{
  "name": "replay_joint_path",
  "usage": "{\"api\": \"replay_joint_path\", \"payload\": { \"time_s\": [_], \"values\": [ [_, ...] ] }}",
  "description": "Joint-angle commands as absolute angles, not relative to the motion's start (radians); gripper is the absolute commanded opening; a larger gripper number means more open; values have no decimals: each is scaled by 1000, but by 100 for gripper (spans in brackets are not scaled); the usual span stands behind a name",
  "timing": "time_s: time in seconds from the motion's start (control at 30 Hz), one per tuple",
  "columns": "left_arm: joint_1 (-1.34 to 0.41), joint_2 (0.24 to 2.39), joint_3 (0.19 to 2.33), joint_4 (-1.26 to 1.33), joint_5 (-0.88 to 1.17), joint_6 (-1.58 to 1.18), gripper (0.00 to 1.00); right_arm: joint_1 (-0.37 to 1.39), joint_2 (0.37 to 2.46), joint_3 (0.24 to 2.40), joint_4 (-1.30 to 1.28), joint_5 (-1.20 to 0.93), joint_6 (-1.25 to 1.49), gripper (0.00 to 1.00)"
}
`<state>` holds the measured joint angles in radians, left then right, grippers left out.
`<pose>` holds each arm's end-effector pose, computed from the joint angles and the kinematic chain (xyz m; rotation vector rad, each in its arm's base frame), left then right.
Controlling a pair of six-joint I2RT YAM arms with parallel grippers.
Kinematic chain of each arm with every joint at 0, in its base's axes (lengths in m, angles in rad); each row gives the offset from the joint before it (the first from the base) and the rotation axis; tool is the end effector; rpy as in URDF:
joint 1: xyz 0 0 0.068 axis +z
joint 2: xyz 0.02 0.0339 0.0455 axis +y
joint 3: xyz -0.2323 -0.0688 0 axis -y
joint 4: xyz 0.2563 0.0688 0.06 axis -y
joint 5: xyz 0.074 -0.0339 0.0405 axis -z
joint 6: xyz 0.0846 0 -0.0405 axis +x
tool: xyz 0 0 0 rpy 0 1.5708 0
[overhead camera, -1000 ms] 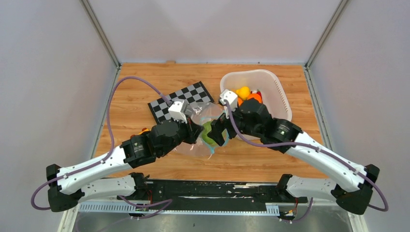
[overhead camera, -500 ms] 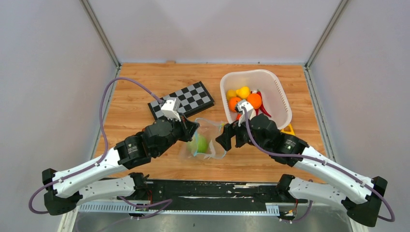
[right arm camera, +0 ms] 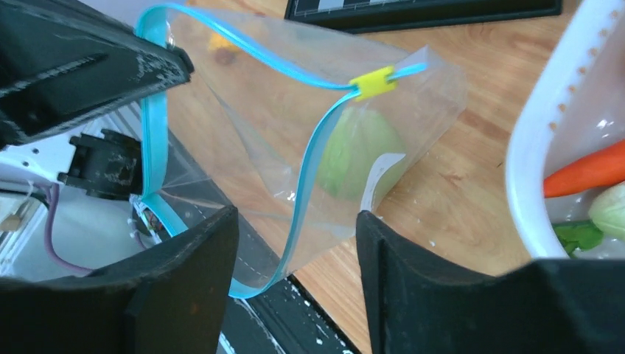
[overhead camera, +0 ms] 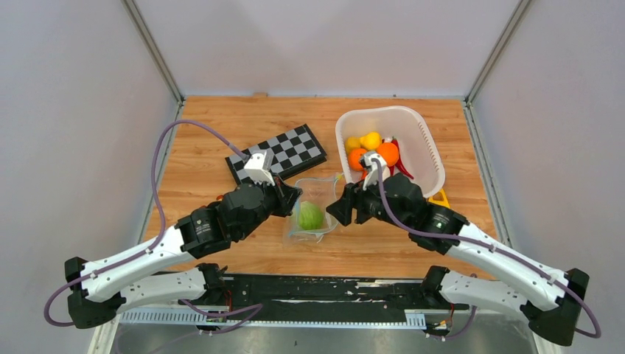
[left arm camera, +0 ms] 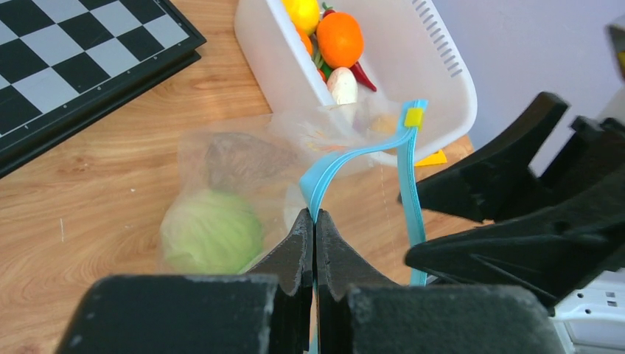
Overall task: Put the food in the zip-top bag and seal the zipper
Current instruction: Pick up the fake fruit from the bin.
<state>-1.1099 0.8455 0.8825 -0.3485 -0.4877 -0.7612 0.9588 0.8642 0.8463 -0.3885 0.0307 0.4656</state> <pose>0.1518 -0.2165 0.3112 -0.0096 1.9309 -0.8338 0.1585 0.2213 0.2829 -0.4895 2.0309 0.8744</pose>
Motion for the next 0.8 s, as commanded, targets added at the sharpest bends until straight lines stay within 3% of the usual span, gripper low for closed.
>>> {"api": "replay_joint_path", "payload": {
  "time_s": [0.0, 0.17, 0.33, 0.63, 0.7, 0.77],
  "values": [
    [-1106, 828, 881, -312, -513, -789, 0, 959, 954, 898, -361, -36, 469, 49],
    [-1105, 757, 883, -383, -585, -800, 0, 959, 1035, 982, -349, -41, 378, 27],
    [-1105, 702, 927, -482, -618, -803, 0, 957, 1171, 1125, -344, -120, 294, 19],
    [-1104, 725, 946, -598, -677, -839, 0, 868, 1307, 1151, -328, -202, 251, 26],
    [-1106, 744, 911, -557, -657, -842, 0, 830, 1290, 1126, -337, -204, 251, 32],
    [-1105, 769, 893, -521, -648, -842, 0, 802, 1253, 1098, -338, -203, 244, 44]
  ]
}}
